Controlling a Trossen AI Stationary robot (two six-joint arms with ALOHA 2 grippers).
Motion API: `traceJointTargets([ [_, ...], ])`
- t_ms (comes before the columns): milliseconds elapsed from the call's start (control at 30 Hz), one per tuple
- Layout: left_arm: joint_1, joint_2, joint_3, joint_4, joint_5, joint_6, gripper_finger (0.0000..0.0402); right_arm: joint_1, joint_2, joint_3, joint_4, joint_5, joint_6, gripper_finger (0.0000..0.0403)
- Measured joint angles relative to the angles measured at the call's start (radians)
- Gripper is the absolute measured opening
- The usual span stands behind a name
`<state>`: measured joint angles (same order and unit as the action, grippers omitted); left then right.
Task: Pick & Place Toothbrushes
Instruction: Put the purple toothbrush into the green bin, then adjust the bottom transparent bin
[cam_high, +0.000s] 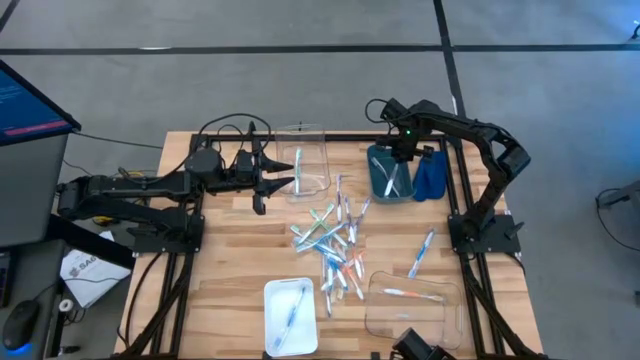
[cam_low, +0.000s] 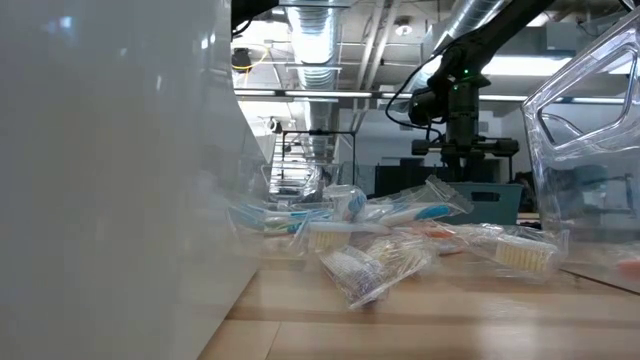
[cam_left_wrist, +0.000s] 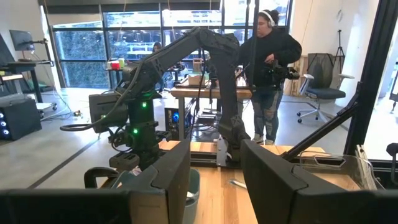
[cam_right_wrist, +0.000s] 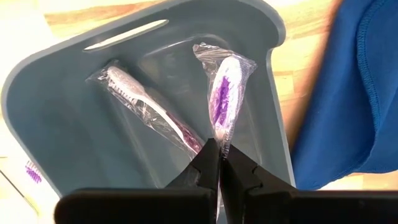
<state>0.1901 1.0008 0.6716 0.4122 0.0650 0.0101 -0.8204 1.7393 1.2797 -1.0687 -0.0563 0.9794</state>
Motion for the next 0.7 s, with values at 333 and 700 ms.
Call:
traceJointTargets([
  [333, 0.000, 0.000, 0.000, 0.000, 0.000, 0.000, 0.0135, 0.000, 0.000, 0.000, 0.000, -0.001, 0.006, 0.0059],
  [700, 0.000, 0.000, 0.000, 0.000, 0.000, 0.000, 0.0135, 0.000, 0.000, 0.000, 0.001, -0.017, 0.007, 0.0162],
])
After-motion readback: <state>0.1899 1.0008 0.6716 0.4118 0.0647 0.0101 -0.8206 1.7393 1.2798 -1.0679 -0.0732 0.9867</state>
